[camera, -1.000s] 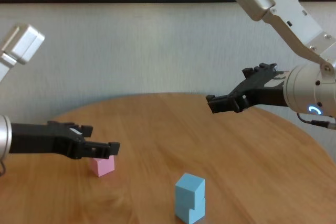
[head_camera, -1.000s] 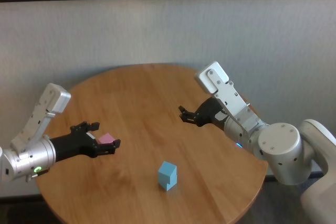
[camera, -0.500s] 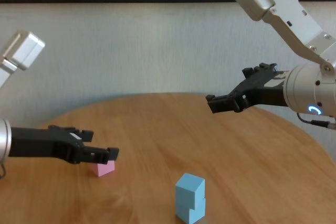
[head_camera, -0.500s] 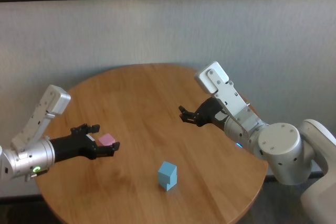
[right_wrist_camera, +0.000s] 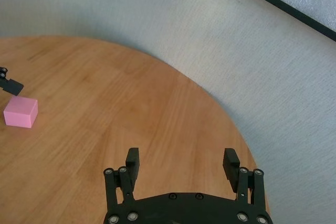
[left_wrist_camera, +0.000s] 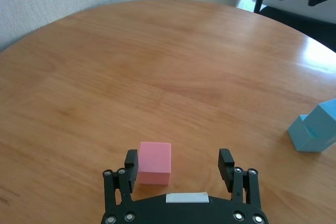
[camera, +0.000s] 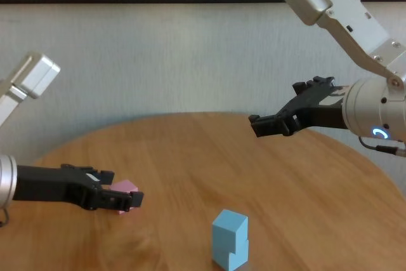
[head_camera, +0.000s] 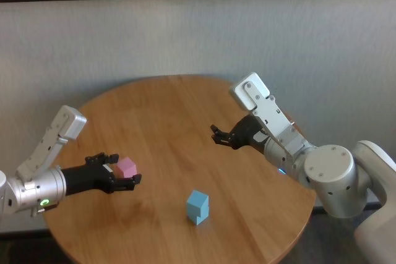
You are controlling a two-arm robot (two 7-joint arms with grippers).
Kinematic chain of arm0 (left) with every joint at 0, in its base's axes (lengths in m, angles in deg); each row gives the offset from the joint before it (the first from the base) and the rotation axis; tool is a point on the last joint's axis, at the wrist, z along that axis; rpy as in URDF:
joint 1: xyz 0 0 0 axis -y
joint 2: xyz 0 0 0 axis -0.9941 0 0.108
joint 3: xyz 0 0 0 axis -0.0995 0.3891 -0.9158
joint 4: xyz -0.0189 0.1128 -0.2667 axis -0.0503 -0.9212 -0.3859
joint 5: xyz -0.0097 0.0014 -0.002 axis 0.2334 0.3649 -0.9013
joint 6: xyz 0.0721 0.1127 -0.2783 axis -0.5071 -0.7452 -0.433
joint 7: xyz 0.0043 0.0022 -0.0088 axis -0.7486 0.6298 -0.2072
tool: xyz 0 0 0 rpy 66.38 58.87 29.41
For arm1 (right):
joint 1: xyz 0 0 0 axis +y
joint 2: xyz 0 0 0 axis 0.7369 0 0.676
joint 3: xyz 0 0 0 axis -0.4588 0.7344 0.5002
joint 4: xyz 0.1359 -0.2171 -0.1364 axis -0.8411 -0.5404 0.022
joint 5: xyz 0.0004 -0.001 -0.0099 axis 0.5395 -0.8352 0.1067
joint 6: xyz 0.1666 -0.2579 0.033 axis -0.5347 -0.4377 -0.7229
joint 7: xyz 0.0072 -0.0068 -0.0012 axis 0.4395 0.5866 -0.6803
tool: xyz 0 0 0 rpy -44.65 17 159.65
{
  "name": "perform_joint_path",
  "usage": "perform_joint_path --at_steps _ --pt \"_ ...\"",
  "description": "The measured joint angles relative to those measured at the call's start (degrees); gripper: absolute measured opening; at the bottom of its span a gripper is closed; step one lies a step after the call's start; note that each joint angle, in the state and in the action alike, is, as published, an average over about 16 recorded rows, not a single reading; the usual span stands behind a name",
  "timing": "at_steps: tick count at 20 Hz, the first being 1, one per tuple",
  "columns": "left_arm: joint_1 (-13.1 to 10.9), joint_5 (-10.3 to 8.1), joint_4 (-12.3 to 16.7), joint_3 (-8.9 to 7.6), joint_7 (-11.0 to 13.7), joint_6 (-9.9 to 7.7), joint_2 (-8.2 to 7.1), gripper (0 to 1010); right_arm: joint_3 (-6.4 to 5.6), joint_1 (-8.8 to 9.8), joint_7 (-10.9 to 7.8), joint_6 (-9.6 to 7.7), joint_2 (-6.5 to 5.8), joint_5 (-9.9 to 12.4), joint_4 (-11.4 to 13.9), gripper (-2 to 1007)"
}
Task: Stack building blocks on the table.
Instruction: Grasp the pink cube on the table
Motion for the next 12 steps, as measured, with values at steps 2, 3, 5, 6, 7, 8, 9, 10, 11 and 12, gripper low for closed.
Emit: perform_joint_path --at_steps 2,3,5,6,7,8,9,10,11,12 --pt "0.3 0.13 -0.8 0.04 0.1 0.20 0.27 1003 0.00 0.00 0.00 0.00 0.00 0.0 0.0 1005" --pt "0.5 0.20 -1.2 0.04 0.1 0.30 0.39 1003 0.00 0.00 0.00 0.00 0.00 0.0 0.0 1005" --pt "0.8 0.34 -2.0 0.01 0.1 0.54 0.66 1003 0.00 0.00 0.00 0.00 0.00 0.0 0.0 1005" --pt "1.0 0.43 -2.4 -0.01 0.2 0.69 0.80 1003 0.00 0.00 0.00 0.00 0.00 0.0 0.0 1005" --pt "1.1 0.52 -2.8 -0.03 0.2 0.83 0.94 1003 0.00 0.00 0.00 0.00 0.00 0.0 0.0 1005" --pt "1.3 0.63 -3.2 -0.05 0.2 0.99 1.09 1003 0.00 0.00 0.00 0.00 0.00 0.0 0.0 1005" --pt "1.5 0.75 -3.6 -0.07 0.3 1.16 1.24 1003 0.00 0.00 0.00 0.00 0.00 0.0 0.0 1005" --pt "1.7 0.88 -4.0 -0.08 0.3 1.33 1.39 1003 0.00 0.00 0.00 0.00 0.00 0.0 0.0 1005" --pt "1.9 1.02 -4.5 -0.09 0.4 1.50 1.56 1003 0.00 0.00 0.00 0.00 0.00 0.0 0.0 1005" --pt "2.1 1.16 -4.9 -0.10 0.5 1.67 1.71 1003 0.00 0.00 0.00 0.00 0.00 0.0 0.0 1005"
